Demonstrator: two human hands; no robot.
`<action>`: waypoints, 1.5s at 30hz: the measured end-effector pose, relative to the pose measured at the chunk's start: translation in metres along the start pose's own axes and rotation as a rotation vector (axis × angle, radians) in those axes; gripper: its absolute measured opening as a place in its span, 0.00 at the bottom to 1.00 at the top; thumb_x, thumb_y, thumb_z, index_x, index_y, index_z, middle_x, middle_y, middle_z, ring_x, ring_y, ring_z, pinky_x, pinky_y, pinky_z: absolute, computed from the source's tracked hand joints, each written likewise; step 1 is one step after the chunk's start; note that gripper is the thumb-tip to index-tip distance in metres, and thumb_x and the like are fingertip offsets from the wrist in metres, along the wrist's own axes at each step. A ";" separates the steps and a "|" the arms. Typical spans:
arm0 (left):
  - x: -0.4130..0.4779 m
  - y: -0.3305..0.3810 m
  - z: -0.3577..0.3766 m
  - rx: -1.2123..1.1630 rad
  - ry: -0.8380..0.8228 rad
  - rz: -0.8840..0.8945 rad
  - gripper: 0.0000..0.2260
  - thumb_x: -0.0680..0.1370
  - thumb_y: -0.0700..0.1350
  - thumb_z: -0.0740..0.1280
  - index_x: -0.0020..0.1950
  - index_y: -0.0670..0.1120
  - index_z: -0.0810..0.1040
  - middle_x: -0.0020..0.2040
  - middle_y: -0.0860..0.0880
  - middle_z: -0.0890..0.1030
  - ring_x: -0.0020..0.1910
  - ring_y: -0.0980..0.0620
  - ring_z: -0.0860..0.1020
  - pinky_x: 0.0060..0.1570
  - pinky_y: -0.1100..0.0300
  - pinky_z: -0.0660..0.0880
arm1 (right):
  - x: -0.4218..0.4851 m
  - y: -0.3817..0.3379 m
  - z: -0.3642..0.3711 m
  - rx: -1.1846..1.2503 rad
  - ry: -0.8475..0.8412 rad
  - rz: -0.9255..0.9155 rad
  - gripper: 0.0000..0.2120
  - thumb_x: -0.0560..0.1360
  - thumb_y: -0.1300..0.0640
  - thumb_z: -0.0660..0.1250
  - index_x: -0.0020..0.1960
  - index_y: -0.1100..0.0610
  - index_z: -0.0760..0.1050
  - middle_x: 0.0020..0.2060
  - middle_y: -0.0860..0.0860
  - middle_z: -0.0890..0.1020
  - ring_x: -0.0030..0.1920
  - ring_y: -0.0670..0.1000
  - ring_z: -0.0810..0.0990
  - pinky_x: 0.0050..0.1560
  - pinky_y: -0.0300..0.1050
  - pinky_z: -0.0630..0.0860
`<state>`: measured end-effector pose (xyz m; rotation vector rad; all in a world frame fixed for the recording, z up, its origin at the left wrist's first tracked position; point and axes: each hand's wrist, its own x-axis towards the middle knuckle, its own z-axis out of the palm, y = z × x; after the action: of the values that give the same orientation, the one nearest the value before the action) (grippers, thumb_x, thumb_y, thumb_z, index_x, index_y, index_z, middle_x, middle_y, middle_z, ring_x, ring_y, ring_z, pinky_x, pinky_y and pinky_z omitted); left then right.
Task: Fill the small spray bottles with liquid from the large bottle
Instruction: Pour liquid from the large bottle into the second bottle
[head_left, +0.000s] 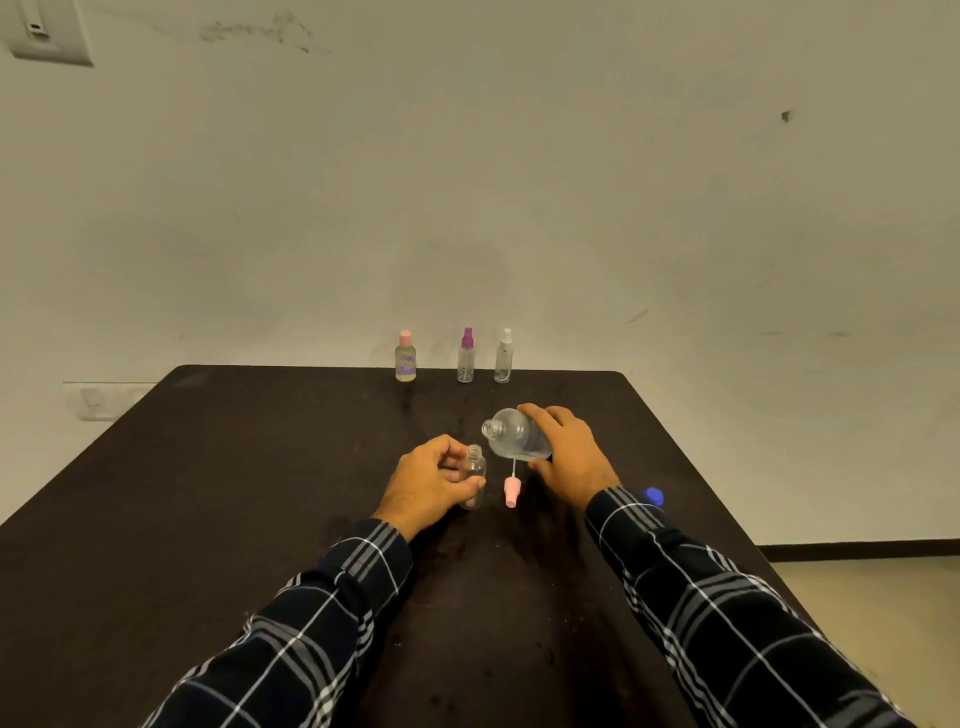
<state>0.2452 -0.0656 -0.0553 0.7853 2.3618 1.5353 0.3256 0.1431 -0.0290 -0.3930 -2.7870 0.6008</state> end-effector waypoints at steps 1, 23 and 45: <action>0.000 0.000 0.000 -0.001 0.000 0.001 0.14 0.71 0.44 0.80 0.51 0.52 0.81 0.47 0.54 0.85 0.44 0.60 0.85 0.55 0.55 0.83 | 0.000 -0.001 0.000 -0.022 -0.008 -0.007 0.33 0.75 0.56 0.73 0.75 0.41 0.62 0.71 0.51 0.67 0.72 0.56 0.66 0.72 0.62 0.69; 0.000 -0.001 0.000 -0.010 -0.005 0.012 0.13 0.70 0.44 0.80 0.50 0.52 0.81 0.47 0.53 0.86 0.44 0.58 0.86 0.55 0.51 0.83 | 0.000 0.001 0.001 -0.137 -0.008 -0.098 0.32 0.77 0.54 0.71 0.76 0.43 0.62 0.73 0.52 0.65 0.74 0.57 0.61 0.74 0.59 0.64; 0.000 -0.003 0.000 0.011 -0.016 0.015 0.13 0.71 0.45 0.80 0.51 0.54 0.81 0.48 0.54 0.86 0.44 0.60 0.85 0.56 0.51 0.82 | 0.004 -0.009 -0.012 -0.298 0.017 -0.192 0.33 0.77 0.60 0.70 0.77 0.43 0.61 0.75 0.54 0.63 0.76 0.59 0.59 0.75 0.59 0.64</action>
<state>0.2440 -0.0666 -0.0575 0.8161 2.3602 1.5176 0.3233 0.1406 -0.0141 -0.1824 -2.8577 0.1377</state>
